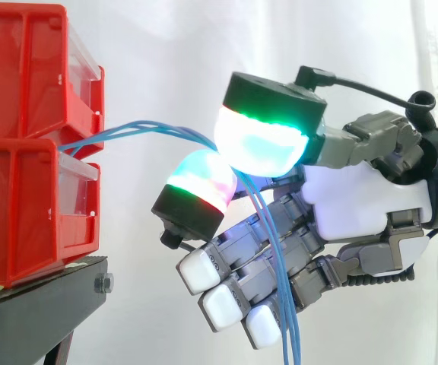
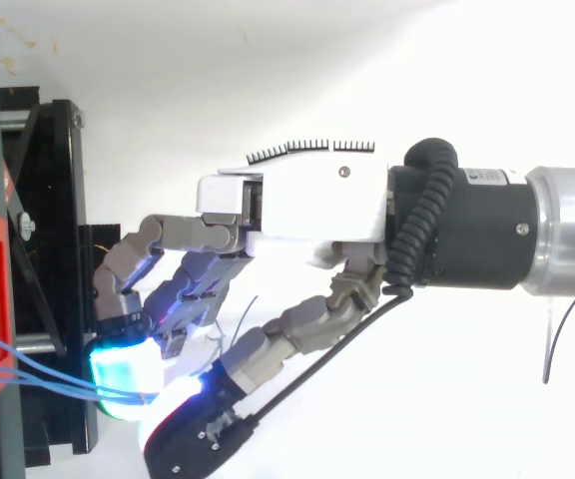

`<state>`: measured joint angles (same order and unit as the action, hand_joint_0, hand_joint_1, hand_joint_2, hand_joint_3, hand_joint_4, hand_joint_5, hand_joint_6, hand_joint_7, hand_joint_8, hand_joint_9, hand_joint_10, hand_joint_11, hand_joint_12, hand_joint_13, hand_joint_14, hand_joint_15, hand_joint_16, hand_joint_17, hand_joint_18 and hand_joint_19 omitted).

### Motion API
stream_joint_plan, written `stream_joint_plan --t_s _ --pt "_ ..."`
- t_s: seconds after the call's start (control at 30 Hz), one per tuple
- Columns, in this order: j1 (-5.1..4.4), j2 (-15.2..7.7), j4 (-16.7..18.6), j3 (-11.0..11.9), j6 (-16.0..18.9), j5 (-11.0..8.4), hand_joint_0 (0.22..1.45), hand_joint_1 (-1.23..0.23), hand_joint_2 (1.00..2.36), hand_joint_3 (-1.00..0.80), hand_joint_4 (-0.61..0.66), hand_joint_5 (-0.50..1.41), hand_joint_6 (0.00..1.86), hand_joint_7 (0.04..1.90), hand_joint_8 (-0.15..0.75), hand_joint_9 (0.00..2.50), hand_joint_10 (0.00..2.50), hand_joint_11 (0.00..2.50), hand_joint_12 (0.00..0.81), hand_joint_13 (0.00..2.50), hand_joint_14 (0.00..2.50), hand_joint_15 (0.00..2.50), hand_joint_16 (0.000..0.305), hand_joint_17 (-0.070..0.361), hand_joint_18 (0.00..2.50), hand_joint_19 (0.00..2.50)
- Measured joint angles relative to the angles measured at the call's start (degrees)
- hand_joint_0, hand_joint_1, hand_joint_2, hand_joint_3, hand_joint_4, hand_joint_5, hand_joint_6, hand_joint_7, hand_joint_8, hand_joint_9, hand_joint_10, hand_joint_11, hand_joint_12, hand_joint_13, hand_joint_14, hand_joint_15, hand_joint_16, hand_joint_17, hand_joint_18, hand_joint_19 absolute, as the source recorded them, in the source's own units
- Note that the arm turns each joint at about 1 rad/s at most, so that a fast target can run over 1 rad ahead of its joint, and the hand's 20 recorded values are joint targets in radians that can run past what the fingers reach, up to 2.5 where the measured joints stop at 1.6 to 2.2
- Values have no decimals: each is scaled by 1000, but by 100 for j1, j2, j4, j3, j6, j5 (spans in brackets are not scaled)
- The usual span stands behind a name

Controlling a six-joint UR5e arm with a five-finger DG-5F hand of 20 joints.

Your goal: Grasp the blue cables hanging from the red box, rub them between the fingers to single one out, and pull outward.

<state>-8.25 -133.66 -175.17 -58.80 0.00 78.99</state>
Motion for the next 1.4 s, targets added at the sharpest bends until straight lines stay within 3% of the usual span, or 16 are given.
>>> stream_joint_plan --t_s 0.23,0.43,0.57,0.77,1.0,1.4 --pt "1 -1 0 0 0 2 488 -707 1000 -500 169 -138 924 1024 358 956 11 439 433 877 17 461 54 122 851 479" --pt "1 -2 0 3 0 2 448 -544 1000 -500 171 -122 906 1092 382 1016 13 426 468 917 15 461 59 133 901 505" --pt "0 -2 0 9 0 2 555 -592 1005 -417 162 -125 901 1137 352 993 12 437 428 885 18 481 52 116 826 559" --pt "3 0 0 31 3 15 564 -624 1011 -227 164 -132 912 1077 380 999 11 428 459 910 15 478 59 133 881 517" --pt "16 57 -117 34 46 26 577 -729 1013 -296 166 -162 920 1021 344 911 12 457 424 856 17 492 52 118 798 542" --pt "34 60 -295 34 70 29 713 -904 1007 -402 104 -184 938 967 313 833 14 471 403 815 17 460 49 109 782 463"
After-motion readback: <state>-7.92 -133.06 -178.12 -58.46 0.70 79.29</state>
